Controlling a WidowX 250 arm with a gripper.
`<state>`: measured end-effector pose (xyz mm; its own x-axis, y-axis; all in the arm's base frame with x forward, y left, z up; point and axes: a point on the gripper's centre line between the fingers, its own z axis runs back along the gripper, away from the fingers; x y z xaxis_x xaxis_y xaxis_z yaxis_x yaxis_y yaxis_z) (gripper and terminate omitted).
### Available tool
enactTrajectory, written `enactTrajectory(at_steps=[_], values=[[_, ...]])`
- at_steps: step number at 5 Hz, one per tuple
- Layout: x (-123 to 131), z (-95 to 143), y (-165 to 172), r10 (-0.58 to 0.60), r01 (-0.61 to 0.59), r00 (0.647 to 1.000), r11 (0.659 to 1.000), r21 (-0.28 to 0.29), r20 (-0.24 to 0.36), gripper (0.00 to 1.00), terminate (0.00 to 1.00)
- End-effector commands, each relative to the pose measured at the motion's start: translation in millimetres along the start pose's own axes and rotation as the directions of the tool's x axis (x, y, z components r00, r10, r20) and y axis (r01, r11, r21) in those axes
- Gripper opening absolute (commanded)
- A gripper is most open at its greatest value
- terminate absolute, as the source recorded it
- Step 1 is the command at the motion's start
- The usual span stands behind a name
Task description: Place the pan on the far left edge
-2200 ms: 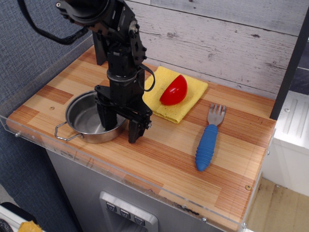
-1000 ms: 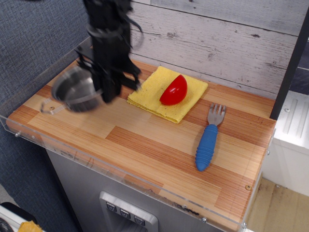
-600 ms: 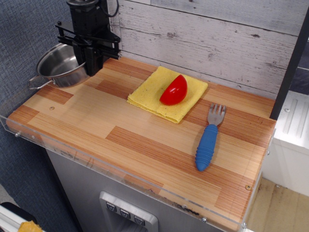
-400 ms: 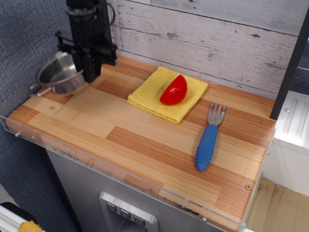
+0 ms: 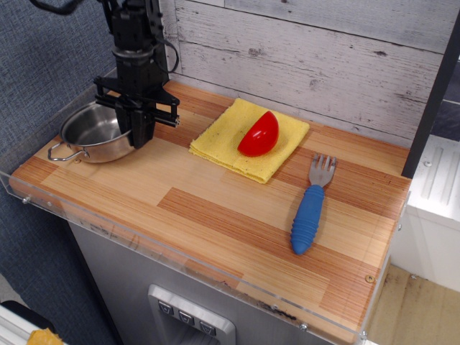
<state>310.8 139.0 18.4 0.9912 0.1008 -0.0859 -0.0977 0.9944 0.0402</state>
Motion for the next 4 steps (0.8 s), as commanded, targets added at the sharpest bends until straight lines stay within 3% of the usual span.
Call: enactTrajectory(at_steps=[1,2,3,4], values=[[1,-14,26,0.054,-0.053,0.999,0.998,-0.042,0.008,0.0,0.0],[1,-11,21,0.018,-0.017,1.0,0.999,-0.027,0.006,0.0,0.0],[-2,2,16,0.009,-0.009,1.0,1.0,0.001,0.027,1.0,0.0],[-7,22,19,0.029,-0.032,0.997,0.999,0.044,0.068,1.0,0.0]])
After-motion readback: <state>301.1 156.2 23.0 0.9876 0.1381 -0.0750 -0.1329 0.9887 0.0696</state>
